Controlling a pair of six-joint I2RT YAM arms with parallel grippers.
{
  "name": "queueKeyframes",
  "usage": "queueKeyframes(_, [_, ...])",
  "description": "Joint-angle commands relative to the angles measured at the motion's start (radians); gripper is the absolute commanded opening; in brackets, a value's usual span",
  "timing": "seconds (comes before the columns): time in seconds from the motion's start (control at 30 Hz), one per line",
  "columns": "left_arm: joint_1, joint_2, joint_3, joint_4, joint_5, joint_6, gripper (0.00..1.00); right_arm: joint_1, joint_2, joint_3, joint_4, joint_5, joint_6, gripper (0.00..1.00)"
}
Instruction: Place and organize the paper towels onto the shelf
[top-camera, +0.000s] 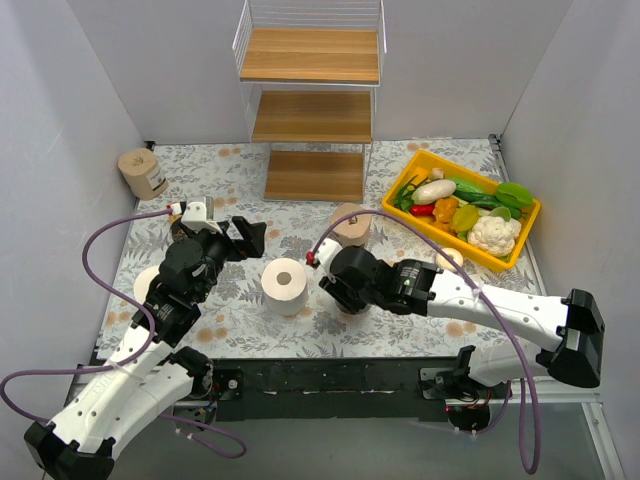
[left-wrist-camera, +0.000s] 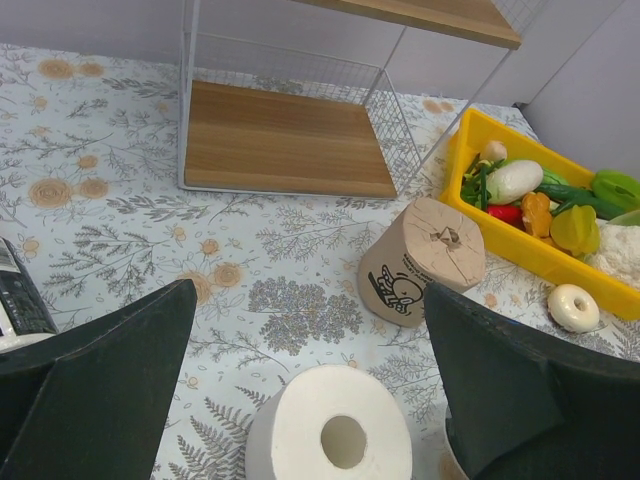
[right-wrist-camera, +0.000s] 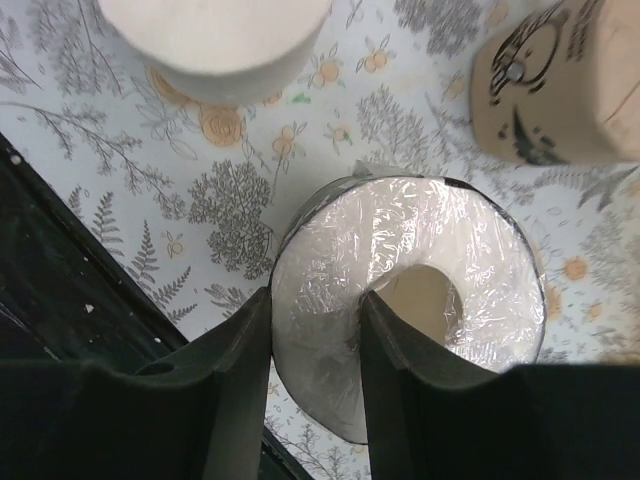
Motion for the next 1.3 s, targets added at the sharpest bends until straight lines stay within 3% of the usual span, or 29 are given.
queueKeyframes(0.0, [-0.003, -0.014, 0.022, -0.006, -0.003, 0.0, 0.98, 0.005, 0.014, 0.218, -0.111, 0.047, -0.12, 0.24])
queueKeyframes(0.27, [-0.003, -0.023, 0.022, -0.005, -0.003, -0.002, 0.98, 0.001, 0.12, 0.644, -0.18, 0.237, -0.405, 0.24])
queueKeyframes(0.47, [-0.003, -0.025, 0.021, -0.006, 0.0, -0.004, 0.98, -0.08, 0.177, 0.782, 0.104, 0.262, -0.724, 0.25])
queueKeyframes(0.63, [-0.003, -0.003, 0.016, 0.044, 0.084, -0.01, 0.98, -0.174, 0.249, 0.929, 0.267, 0.193, -0.836, 0.22])
queueKeyframes(0.73, [-0.003, 0.096, 0.098, 0.06, 0.184, 0.0, 0.98, -0.232, 0.284, 0.976, 0.37, 0.127, -0.881, 0.22])
queueKeyframes(0.9, [-0.003, 0.191, 0.151, 0.063, 0.17, 0.033, 0.98, -0.341, 0.389, 1.099, 0.438, 0.031, -0.899, 0.22])
queueKeyframes(1.07, [-0.003, 0.124, 0.03, 0.132, 0.161, 0.027, 0.98, -0.398, 0.43, 1.115, 0.478, -0.04, -0.915, 0.23])
queueKeyframes(1.27, [-0.003, 0.104, 0.033, 0.12, 0.162, 0.024, 0.98, -0.438, 0.476, 1.128, 0.508, -0.054, -0.942, 0.24])
